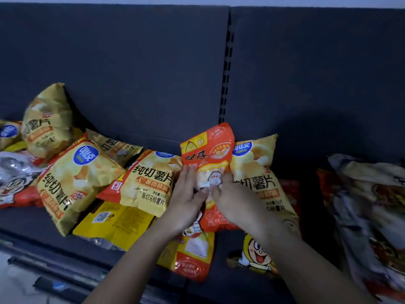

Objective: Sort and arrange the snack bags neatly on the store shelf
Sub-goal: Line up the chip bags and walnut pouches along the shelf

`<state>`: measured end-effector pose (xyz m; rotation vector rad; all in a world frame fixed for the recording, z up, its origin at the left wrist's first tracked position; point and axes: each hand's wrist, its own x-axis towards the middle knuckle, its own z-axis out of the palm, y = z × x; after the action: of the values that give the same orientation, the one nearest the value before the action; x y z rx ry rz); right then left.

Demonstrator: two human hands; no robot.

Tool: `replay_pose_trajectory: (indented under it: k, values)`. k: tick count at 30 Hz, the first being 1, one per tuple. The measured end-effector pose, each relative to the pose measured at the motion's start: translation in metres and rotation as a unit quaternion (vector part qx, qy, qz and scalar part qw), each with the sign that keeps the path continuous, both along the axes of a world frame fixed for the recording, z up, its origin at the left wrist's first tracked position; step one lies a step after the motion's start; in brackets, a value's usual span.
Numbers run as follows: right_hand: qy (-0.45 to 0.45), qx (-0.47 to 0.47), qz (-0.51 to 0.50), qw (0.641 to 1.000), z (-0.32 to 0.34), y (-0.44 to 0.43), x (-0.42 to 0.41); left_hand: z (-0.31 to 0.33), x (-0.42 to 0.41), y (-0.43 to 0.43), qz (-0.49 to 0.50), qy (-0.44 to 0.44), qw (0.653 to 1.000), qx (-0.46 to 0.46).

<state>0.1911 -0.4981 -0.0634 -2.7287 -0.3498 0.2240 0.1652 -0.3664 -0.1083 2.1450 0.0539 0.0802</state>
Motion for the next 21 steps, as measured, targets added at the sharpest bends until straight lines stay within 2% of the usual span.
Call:
replay_pose_trajectory:
  k: [6,9,12,16,21]
  values:
    - [-0.031,-0.100,-0.024,0.994,-0.009,0.010,0.001,-0.004,0.002,-0.006,0.014,-0.032,0.974,0.225]
    - [-0.071,-0.149,-0.027,0.986,-0.006,0.009,-0.010,-0.001,0.001,-0.006,0.000,-0.047,0.964,0.263]
    - [-0.247,-0.158,-0.042,0.955,-0.003,-0.001,-0.034,0.003,-0.006,-0.004,-0.034,-0.063,0.962,0.262]
    - [-0.255,-0.061,-0.038,0.964,-0.017,-0.024,-0.061,0.009,-0.022,-0.004,-0.086,-0.114,0.965,0.222]
    - [-0.353,-0.099,-0.052,0.929,-0.021,-0.076,-0.077,0.019,-0.035,-0.034,-0.184,-0.232,0.947,0.122]
